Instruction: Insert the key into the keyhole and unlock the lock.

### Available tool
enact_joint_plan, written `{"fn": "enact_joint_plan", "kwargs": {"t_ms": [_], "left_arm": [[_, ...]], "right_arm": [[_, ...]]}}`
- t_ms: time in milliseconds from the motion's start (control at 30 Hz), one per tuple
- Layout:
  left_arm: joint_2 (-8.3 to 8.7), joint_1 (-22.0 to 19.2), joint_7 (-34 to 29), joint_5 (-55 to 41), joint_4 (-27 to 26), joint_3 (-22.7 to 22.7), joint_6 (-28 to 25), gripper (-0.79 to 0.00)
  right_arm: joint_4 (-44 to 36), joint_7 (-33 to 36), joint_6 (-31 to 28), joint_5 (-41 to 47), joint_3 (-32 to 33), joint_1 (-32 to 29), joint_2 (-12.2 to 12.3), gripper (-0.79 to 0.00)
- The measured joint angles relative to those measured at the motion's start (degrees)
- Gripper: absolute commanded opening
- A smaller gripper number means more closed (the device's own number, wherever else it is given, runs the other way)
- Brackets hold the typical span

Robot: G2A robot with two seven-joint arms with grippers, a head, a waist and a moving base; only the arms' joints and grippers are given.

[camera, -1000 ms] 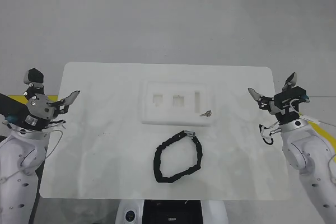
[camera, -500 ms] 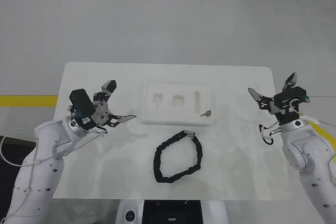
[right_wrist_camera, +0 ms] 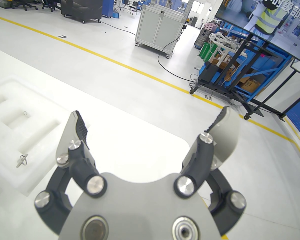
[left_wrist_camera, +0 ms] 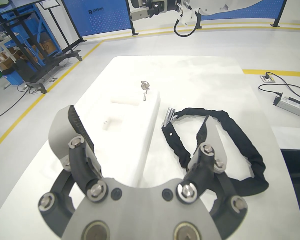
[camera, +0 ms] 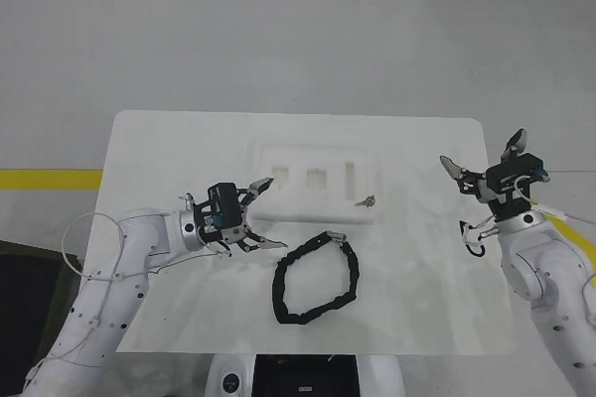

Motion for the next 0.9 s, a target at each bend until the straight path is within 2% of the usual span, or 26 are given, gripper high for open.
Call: {"fn": "enact_joint_plan", "kwargs": {"t_ms": [567,733,833,900], "left_arm": [[-0.12,-0.3,0.2,-0.6,0.4,0.7,0.0,0.000],[0.07,0.0,-3.8,-2.6,-0.3,1.1,-2.6,0.000],[-0.06,-1.9,-6.9,-3.1,-0.8,4.4,-3.4,0.000],[-0.32,-4.3,-8.5,-3.9,-0.2,8.3,-3.4,0.000]], "right_arm": [[0.0,0.0,0.0,0.0,0.0,0.0,0.0,0.000],[0.0,0.0,0.0,0.0,0.0,0.0,0.0,0.000],[0.0,0.0,0.0,0.0,0.0,0.0,0.0,0.000],[0.0,0.0,0.0,0.0,0.0,0.0,0.0,0.000]]}}
